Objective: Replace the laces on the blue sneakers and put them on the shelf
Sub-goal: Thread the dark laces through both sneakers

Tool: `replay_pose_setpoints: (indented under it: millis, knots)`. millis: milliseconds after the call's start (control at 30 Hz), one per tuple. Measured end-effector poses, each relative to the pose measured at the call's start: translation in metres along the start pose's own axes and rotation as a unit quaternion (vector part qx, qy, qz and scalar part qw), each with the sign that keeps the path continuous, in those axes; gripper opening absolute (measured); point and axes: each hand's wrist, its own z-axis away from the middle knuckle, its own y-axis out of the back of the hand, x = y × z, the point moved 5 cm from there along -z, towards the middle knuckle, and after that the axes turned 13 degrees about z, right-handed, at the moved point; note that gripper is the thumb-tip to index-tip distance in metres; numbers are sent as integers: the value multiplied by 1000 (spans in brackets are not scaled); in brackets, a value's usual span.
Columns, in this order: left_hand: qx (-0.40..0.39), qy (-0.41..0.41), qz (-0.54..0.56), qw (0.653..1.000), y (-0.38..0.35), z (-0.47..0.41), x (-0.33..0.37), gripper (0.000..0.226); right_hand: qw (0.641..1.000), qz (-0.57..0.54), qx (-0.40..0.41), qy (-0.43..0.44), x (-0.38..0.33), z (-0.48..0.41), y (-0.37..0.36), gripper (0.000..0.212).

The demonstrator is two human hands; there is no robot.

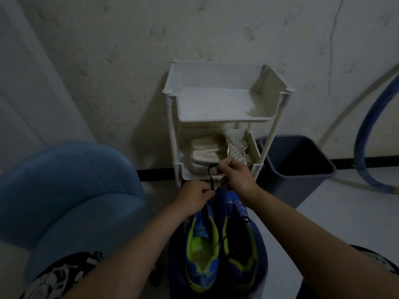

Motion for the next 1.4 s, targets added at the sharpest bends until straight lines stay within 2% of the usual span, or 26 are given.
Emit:
replay_pose_setpoints:
  millis: [133, 233, 300, 367, 433, 533, 667, 767, 867, 967, 1067, 1133, 1200, 1233, 1300, 1400]
  knots:
    - [95, -11, 153, 984, 28, -1, 28, 30, 991, 74, -79, -84, 15, -1, -11, 20]
    - [144, -33, 301, 942, 47, 2, 42, 21, 964, 198, -164, -67, 28, 1, -21, 16]
    - [163, -47, 339, 925, 57, 2, 40, 18, 949, 249, -191, -41, 33, 1, -25, 18]
    - [150, -38, 347, 925, 61, 0, 33, 13, 951, 251, -181, -27, 34, 0, -26, 20]
    - [107, 10, 342, 934, 58, -6, 19, 16, 963, 222, -149, -19, 29, -2, -25, 19]
    - [56, 74, 244, 965, 44, -12, -2, 25, 990, 117, -76, 2, 12, -7, -21, 19]
    - [-50, 79, 140, 986, 24, -7, -6, 18, 997, -34, -9, 69, -18, -7, -8, 18]
    - [-104, 59, 111, 987, 14, -2, 3, 13, 993, -71, 14, 88, -29, -5, 1, 18]
    - [-93, 52, 85, 991, 14, -1, 8, 19, 996, -56, 6, 71, -25, -5, 2, 19]
    - [-14, 39, 132, 990, 24, -4, 16, 18, 1000, 4, -11, 8, -14, -4, -2, 20]
    - [99, 20, 285, 953, 43, -5, 27, 11, 990, 125, -53, -44, 0, -3, -6, 23]
    - [124, 8, 367, 922, 51, -2, 31, 14, 973, 202, -108, -40, 7, -2, -13, 27]
    - [123, -5, 397, 910, 54, -1, 33, 18, 954, 257, -153, -18, 11, 0, -20, 22]
    - [117, -9, 393, 912, 54, -1, 33, 17, 949, 269, -164, -13, 13, 1, -23, 16]
    - [91, -2, 356, 930, 52, -3, 28, 14, 946, 276, -167, -16, 15, 0, -26, 23]
    - [34, 46, 198, 978, 44, -10, 2, 31, 953, 260, -151, -23, 15, -3, -25, 26]
